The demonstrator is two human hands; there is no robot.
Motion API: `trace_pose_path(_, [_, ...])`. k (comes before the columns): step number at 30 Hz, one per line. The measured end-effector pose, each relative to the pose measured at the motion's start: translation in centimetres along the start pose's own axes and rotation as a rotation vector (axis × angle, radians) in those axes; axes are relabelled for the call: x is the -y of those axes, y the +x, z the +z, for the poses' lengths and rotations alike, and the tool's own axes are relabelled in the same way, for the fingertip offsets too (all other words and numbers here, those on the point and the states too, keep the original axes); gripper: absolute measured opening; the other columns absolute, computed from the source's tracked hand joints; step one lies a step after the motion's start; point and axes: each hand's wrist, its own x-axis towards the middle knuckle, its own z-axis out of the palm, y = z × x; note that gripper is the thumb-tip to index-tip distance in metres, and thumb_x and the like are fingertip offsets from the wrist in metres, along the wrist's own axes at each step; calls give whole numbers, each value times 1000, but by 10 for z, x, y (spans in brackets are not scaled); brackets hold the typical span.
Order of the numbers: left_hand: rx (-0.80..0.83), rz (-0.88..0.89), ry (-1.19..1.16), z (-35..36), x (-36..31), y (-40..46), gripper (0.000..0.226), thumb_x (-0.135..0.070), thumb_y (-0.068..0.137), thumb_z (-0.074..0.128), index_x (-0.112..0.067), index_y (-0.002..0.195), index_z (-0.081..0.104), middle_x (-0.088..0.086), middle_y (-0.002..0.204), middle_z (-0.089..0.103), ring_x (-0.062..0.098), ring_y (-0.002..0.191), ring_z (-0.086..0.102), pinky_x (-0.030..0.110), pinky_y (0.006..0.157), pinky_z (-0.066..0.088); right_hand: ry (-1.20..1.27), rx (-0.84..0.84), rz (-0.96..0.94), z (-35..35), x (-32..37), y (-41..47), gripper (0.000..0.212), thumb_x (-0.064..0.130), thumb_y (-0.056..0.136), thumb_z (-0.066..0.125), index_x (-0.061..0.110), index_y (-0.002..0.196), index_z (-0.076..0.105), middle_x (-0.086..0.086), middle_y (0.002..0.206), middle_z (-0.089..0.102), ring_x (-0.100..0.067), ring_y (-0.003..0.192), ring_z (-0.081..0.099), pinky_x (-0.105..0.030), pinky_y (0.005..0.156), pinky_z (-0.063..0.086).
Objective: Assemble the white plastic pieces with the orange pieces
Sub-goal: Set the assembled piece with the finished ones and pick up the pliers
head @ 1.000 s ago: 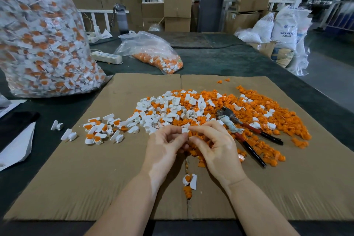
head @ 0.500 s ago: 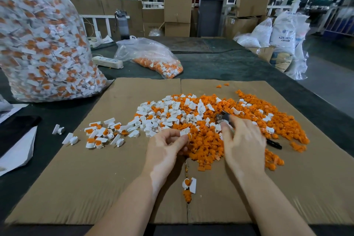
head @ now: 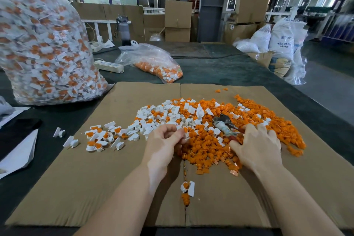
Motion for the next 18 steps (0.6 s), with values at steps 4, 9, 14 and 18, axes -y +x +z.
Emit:
trace_pose_path(4, [-1,-35,-96,3,-11,4,6,-9,87,63,-8,81,62,-2,59,62,7,55,58,18,56,49,319,23,-145,-14,14,-13,29,46,90,47,18,98,48,-2,96,54,-18,86,52,-31,70,42])
trace_pose_path(9, [-46,-124,-218,6,-19,7,10,-6,88,62,-6,77,62,1,57,60,4,46,56,16,46,47,638,397,-275,-26,30,-26,28,40,94,45,20,76,52,3,72,48,-10,58,46,-26,55,31])
trace_pose_path(14, [-110,-163,-189,3,-16,10,9,-8,87,63,-7,78,62,3,61,60,7,53,55,16,49,47,733,556,-270,-30,33,-31,33,35,94,45,12,72,55,0,59,41,-14,55,39,-32,59,30])
trace_pose_path(18, [-155,-181,-186,5,-15,11,6,-7,87,63,-5,82,62,5,63,59,8,52,54,15,46,46,727,607,-309,-32,34,-32,31,33,94,43,12,75,57,0,60,41,-14,54,39,-30,56,30])
